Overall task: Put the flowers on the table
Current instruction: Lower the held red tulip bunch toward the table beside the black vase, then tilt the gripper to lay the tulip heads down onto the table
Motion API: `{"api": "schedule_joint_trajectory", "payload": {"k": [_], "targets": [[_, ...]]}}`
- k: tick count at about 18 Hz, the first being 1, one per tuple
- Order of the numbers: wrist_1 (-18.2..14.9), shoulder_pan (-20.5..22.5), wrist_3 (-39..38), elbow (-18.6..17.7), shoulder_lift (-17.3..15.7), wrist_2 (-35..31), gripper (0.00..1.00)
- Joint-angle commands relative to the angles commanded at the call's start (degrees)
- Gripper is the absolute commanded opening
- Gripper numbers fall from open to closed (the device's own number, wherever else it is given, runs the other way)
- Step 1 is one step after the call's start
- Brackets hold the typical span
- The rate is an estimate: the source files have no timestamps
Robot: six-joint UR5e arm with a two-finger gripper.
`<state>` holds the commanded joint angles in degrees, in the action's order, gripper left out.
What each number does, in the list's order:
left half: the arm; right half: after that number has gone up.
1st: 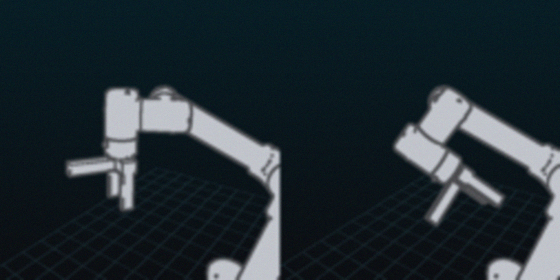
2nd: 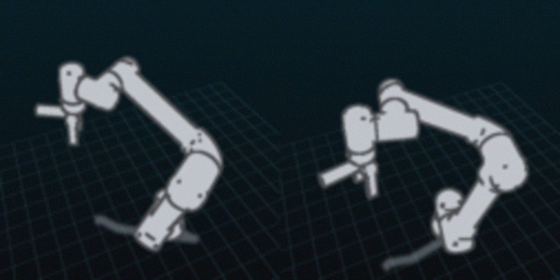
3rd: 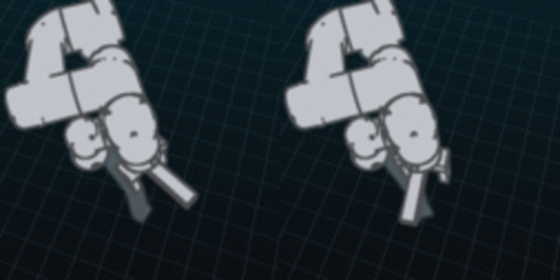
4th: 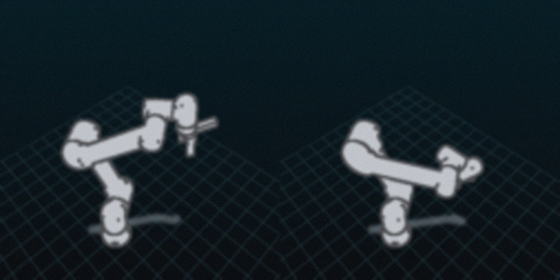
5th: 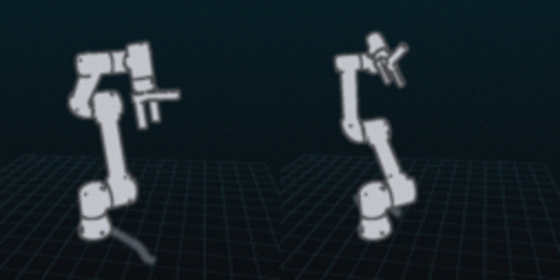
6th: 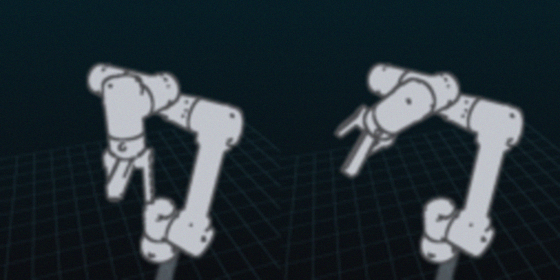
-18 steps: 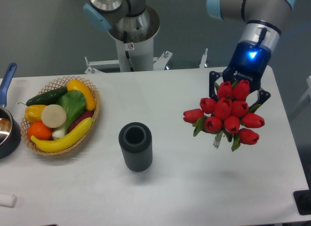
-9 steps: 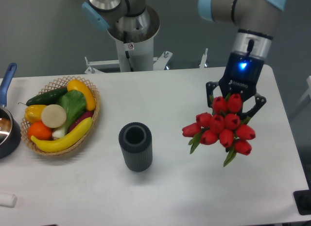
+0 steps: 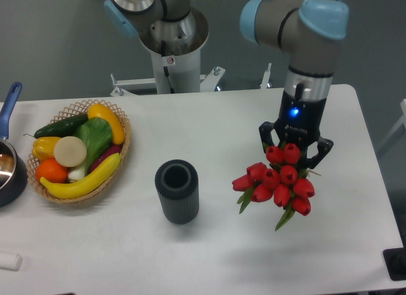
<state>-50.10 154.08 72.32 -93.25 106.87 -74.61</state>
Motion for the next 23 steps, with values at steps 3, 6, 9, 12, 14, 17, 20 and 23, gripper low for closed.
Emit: {"api": "schedule_joint_trajectory", "payload": {"k": [3, 6, 9, 12, 14, 17, 20, 23], "targets": [[0.00, -0.27, 1.24, 0.09, 2.02, -2.11, 0.40], [0.00, -0.71, 1.59, 0.44, 4.04, -6.15, 0.40], [0.35, -1.59, 1.77, 0.88, 6.33, -7.83, 0.40], [0.35, -1.67, 2.03, 1.32, 7.91, -7.83, 0.40], [0.44, -1.68, 2.03, 1.49, 9.14, -7.83, 0.40], [0.44, -2.02, 2.03, 2.46, 11.51, -7.83, 0.40], [0.35, -2.82, 1.77, 4.04, 13.88, -7.83, 0.40], [0.44, -3.87, 1.51, 4.57, 15.56, -7.83, 0.40]]}}
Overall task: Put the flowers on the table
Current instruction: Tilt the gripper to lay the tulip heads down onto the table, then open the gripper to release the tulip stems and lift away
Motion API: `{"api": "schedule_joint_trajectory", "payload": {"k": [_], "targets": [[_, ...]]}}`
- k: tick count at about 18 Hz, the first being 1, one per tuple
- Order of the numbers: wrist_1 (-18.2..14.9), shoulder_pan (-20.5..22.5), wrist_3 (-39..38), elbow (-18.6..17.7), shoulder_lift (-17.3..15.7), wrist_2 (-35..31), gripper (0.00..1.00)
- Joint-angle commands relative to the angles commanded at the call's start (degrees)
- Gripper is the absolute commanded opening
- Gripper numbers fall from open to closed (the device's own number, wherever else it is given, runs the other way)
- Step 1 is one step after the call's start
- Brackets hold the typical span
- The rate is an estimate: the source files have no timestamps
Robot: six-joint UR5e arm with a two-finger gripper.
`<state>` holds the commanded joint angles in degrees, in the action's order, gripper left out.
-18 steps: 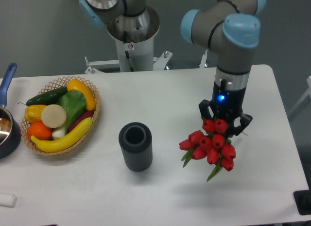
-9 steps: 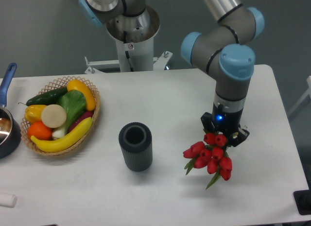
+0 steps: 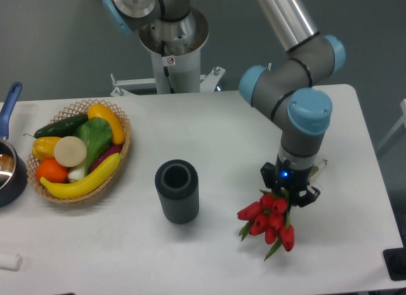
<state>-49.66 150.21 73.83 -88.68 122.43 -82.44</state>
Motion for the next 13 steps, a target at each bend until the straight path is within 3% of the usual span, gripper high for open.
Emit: {"api": "schedule_joint_trajectory", "payload": {"k": [6, 7, 8, 9, 13], "targets": [[0.09, -0.09, 0.44, -0.09, 0.97, 0.09, 0.42], [0.18, -0.09, 0.44, -0.09, 0.97, 0.09, 0.49], [0.44, -0.09, 0.53, -0.09, 0.97, 0.09, 0.69], [0.53, -0.09, 0.79, 0.17, 0.88, 0.09, 0.98], [0.27, 0.00, 0.79, 0.62, -0.52, 0.17, 1.00]]}}
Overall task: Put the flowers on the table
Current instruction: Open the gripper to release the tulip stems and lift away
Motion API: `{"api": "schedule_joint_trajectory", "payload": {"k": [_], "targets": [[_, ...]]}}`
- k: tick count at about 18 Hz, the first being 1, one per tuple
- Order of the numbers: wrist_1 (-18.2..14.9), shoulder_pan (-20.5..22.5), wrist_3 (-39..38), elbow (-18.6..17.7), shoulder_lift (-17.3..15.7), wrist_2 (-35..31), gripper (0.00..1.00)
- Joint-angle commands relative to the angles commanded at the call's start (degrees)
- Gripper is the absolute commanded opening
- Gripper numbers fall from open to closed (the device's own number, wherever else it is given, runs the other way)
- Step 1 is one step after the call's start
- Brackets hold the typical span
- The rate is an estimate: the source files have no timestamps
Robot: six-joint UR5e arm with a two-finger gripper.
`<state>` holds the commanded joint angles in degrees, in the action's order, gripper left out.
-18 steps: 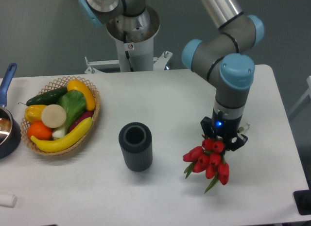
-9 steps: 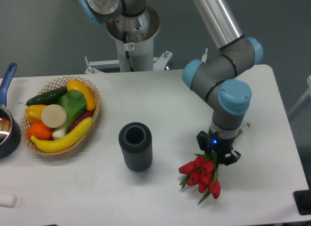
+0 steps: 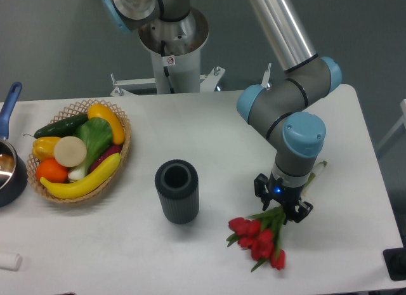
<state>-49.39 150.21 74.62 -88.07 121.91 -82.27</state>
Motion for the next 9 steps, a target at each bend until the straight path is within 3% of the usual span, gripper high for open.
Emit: {"api": "schedule_joint_trajectory", "payload": {"k": [4, 9], "targets": [[0.17, 1.14, 0.00, 0.17, -4.48, 0.18, 1.00], [0.09, 4.65, 0.26, 4.65, -5.63, 0.35, 1.00]]}}
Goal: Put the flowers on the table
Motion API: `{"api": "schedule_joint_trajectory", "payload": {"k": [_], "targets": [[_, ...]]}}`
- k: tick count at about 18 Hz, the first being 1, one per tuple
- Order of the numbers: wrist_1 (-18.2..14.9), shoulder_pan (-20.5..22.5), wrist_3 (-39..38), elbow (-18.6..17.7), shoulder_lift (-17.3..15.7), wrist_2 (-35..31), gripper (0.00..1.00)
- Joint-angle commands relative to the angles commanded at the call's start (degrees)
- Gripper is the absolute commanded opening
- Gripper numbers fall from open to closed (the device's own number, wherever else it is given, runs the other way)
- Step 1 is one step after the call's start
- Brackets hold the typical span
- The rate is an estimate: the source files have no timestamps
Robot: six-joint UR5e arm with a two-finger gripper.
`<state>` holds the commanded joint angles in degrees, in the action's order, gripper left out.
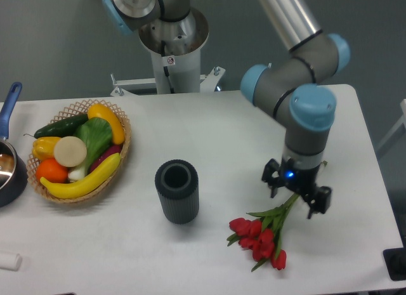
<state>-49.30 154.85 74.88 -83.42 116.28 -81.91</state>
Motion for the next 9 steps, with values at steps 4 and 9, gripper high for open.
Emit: {"api": "schedule_joint_trajectory", "payload": {"k": [4, 9], "targets": [[-6.31, 4.65, 12.87, 1.06, -3.51, 1.14, 1.00], [-12.92, 9.49, 26.27, 1.77, -5.62, 1.41, 1.00]]}}
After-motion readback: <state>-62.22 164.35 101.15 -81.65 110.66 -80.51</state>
